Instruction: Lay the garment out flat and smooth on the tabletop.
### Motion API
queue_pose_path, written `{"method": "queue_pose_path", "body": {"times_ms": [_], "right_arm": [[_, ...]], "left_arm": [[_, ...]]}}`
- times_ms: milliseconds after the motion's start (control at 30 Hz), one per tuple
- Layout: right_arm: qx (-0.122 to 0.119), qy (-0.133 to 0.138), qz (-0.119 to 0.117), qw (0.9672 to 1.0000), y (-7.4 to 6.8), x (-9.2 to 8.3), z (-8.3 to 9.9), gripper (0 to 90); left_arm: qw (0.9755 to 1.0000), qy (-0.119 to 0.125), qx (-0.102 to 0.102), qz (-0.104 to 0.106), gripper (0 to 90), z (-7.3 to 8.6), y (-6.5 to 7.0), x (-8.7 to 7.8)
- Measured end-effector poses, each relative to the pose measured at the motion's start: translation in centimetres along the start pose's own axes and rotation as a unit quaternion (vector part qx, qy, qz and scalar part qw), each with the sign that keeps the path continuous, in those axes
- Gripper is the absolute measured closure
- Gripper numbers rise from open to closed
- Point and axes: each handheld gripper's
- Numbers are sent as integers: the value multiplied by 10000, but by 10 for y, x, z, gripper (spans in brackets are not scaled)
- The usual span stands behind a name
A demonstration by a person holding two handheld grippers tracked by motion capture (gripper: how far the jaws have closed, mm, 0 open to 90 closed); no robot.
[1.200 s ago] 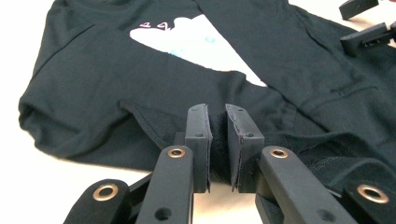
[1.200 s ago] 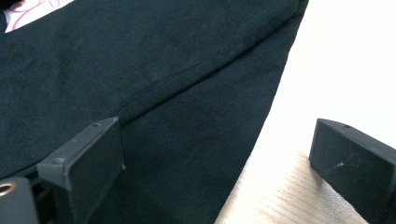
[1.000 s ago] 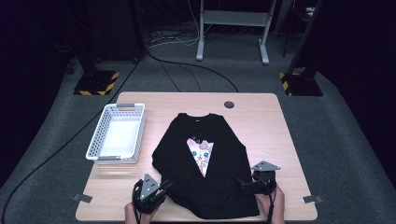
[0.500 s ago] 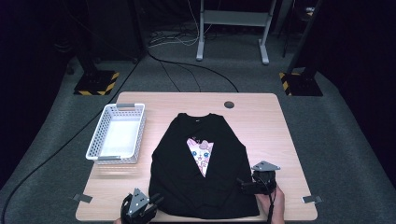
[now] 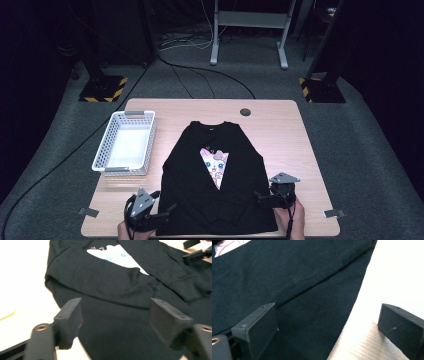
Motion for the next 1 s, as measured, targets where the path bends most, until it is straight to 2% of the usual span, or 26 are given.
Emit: {"method": "queue_pose_path", "body": {"times_ms": [167,333,400,467,600,1000], "right_arm": [[15,-8,18,10000,0,0,0,19],[35,-38,69,10000,-1,1,-1,0],[69,-52,71,9999,-2,2,-2,0],[81,-57,86,9999,-3,2,-2,0],[88,-61,98,9999,-3,2,-2,0],[159,-106,147,9997,-1,6,-9,0]], "left_arm": [[9988,-487,59,50,137,-14,-4,44],[9975,-698,-55,2,32,-16,-10,67],[9968,-801,-31,-58,27,-16,-11,73],[9964,-833,23,-150,25,-17,-11,76],[9961,-866,96,-137,25,-17,-13,77],[9971,-738,174,-81,21,-24,-29,85]]}}
Point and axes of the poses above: each handheld gripper's, and its own axes: x roughly forward along the jaws, z roughly out of its underside, y roughly to its right, and after that the axes turned 10 degrees about -y, right-handed
